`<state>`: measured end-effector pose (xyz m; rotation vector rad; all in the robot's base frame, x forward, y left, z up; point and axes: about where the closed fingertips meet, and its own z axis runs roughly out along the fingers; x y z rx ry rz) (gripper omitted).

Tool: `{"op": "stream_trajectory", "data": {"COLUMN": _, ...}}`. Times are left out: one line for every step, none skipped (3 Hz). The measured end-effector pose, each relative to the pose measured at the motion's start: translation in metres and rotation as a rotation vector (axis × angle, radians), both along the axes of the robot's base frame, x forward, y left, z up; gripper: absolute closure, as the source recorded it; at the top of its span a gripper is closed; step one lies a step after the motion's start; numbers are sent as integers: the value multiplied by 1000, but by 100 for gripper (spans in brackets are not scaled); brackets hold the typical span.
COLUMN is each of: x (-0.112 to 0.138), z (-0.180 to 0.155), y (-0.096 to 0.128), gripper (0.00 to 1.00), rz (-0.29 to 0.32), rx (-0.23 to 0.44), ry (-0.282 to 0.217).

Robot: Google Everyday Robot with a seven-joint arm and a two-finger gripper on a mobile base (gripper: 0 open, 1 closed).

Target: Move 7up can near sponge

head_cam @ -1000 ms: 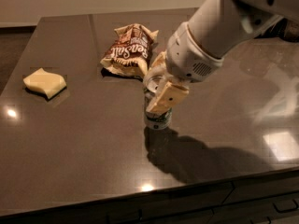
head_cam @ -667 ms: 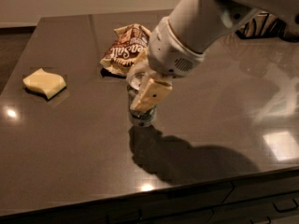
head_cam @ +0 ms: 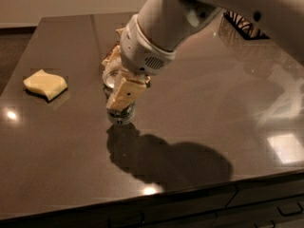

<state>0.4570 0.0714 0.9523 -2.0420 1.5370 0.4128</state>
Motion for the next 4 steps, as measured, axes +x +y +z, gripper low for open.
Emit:
{"op": "stream_trajectory", "data": {"x": 6, "z": -12, "y": 27, "gripper": 100, "rz": 19, "rx": -3, "ry": 9}}
{"op": "stream_trajectory", "data": {"x": 1, "z": -9, "y": 63, "gripper": 100, "rz": 39, "rx": -6, "ry": 16}}
{"op": "stream_trajectory", "data": {"x": 3, "z": 1, "y": 99, "gripper": 100, "rz": 50, "rx": -11, "ry": 29}}
{"op": "stream_trajectory", "data": {"x": 13, "z": -1, "y": 132, "gripper": 100, "rz": 53, "rx": -24, "ry": 49}}
